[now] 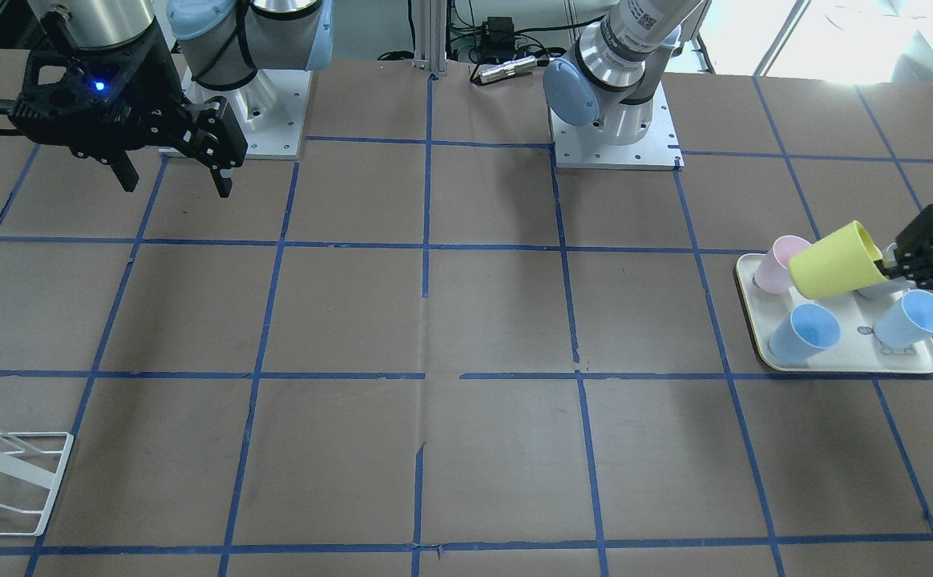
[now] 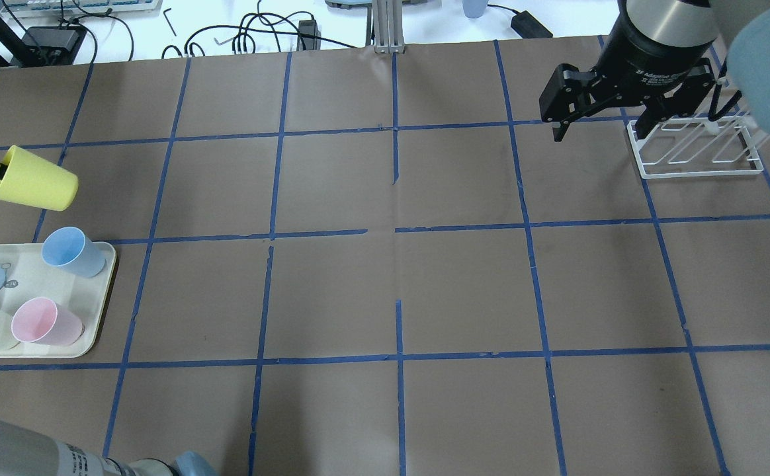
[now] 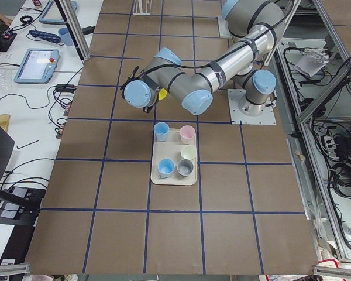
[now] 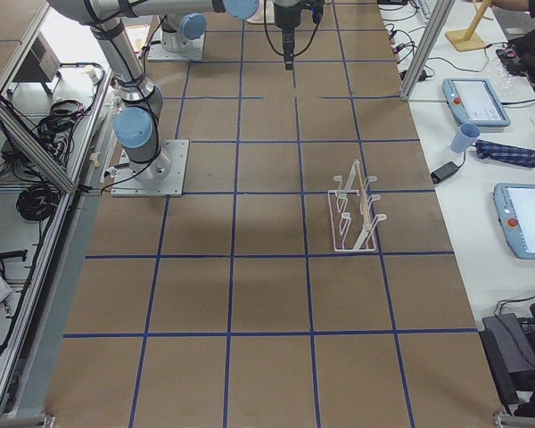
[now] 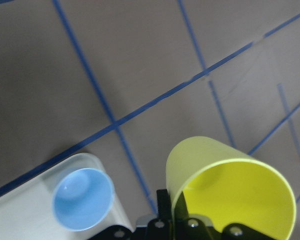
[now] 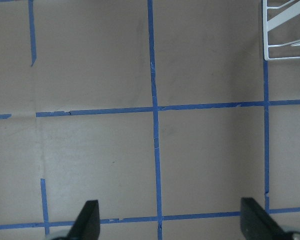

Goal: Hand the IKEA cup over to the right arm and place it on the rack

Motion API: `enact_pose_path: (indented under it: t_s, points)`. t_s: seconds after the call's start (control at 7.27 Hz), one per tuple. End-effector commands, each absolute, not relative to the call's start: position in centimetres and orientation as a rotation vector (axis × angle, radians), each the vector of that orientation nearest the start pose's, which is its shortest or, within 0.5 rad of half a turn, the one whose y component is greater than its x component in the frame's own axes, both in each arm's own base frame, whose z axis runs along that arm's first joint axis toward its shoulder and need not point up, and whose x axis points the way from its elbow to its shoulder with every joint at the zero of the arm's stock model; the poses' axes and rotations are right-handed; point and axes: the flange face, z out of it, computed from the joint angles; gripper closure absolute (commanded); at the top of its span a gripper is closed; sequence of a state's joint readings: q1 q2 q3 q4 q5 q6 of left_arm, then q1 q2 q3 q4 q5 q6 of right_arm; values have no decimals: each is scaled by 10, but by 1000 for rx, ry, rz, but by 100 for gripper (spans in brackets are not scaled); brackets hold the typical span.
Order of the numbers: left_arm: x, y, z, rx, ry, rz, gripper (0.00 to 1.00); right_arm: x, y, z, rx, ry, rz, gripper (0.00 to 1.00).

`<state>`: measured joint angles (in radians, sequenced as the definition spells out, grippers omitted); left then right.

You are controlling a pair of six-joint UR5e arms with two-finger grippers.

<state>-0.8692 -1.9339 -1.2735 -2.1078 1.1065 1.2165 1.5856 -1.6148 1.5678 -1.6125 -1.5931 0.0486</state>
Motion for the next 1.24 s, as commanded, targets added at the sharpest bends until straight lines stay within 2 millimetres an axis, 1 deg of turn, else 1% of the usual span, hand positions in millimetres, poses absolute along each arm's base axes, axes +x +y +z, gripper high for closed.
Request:
enact_pose_path:
  t_s: [0.0, 0.14, 0.28, 0.41, 0.55, 0.69, 0.83, 0.96, 1.1]
  points:
    - [100, -577, 420, -278, -2185, -92, 100, 139, -480, 511, 56, 3152, -119, 0]
    - [50, -575, 425, -217, -2106, -123, 100, 139, -479, 513, 59, 3151, -122, 0]
    - [24, -560, 419, -135, -2006, -145, 100, 138, -479, 513, 59, 3153, -122, 0]
    - [3, -546, 420, -63, -1926, -115, 100, 138, -478, 513, 59, 3153, -122, 0]
    - [-27, -533, 418, -78, -1908, -146, 100, 138, -479, 513, 59, 3152, -119, 0]
    - [-74, -527, 419, -35, -1819, -138, 100, 137, -482, 511, 69, 3092, -108, 0]
    - [-118, -525, 413, -20, -1755, -116, 100, 133, -483, 510, 85, 3049, -76, 0]
    - [-146, -522, 409, 7, -1697, -83, 100, 118, -484, 511, 133, 2985, -30, 0]
    - [-155, -522, 408, 16, -1664, -34, 100, 97, -488, 513, 221, 2875, -9, 0]
